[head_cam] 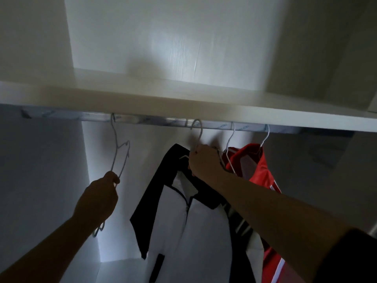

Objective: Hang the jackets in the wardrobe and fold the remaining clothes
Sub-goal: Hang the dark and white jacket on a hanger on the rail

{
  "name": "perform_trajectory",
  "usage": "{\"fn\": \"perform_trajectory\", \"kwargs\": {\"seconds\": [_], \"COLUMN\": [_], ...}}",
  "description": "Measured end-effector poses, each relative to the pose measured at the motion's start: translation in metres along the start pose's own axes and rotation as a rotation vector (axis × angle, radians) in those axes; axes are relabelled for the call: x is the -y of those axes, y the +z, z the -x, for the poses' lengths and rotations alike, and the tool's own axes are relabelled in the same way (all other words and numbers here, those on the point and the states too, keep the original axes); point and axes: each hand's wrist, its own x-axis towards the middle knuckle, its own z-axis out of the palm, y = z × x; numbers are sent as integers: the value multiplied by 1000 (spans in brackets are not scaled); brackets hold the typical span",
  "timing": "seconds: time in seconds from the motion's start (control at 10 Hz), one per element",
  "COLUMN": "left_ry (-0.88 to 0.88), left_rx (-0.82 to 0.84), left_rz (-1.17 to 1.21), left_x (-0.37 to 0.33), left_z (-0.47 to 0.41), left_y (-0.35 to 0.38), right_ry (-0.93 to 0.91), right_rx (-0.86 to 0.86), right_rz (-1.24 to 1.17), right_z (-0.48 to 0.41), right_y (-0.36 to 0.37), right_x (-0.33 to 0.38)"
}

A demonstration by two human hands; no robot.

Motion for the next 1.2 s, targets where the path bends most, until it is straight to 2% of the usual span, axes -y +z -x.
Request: {"fn": "perform_trajectory", "kwargs": {"seconds": [0.1,0.2,0.3,0.4,0.5,0.6,0.7,0.8,0.9,1.0,1.1,1.2], "left_ry": [8,10,5,6,10,7,17,93,121,128,154,8], "left_rx": [-9,-11,-11,-41,-79,-123,-108,-147,90,299,373,534], "left_rz": [39,70,141,187,337,257,-97,-397,-791,-793,-431,122], "left_x": [4,9,15,21,21,16,9,-5,-31,-68,-96,-116], "left_z": [1,1,4,4,3,8,16,24,27,24,7,-11], "left_y": [5,11,17,23,31,34,35,31,31,49,88,128], "right_ry": [-15,95,147,137,154,161,144,89,1,-129,-252,-389], "right_rx": [-55,-150,-193,-151,-128,-165,-150,-63,37,32,-135,-199], "right_rz": [-41,-240,-238,-229,-236,-243,-228,-89,154,434,621,693], "right_z": [-23,-46,-62,-72,-77,-83,-88,-85,-72,-50,-28,-9], "right_y": [4,9,13,21,30,35,30,21,14,11,11,13], "right_x": [3,0,0,-5,-14,-28,-40,-47,-53,-65,-82,-99]}}
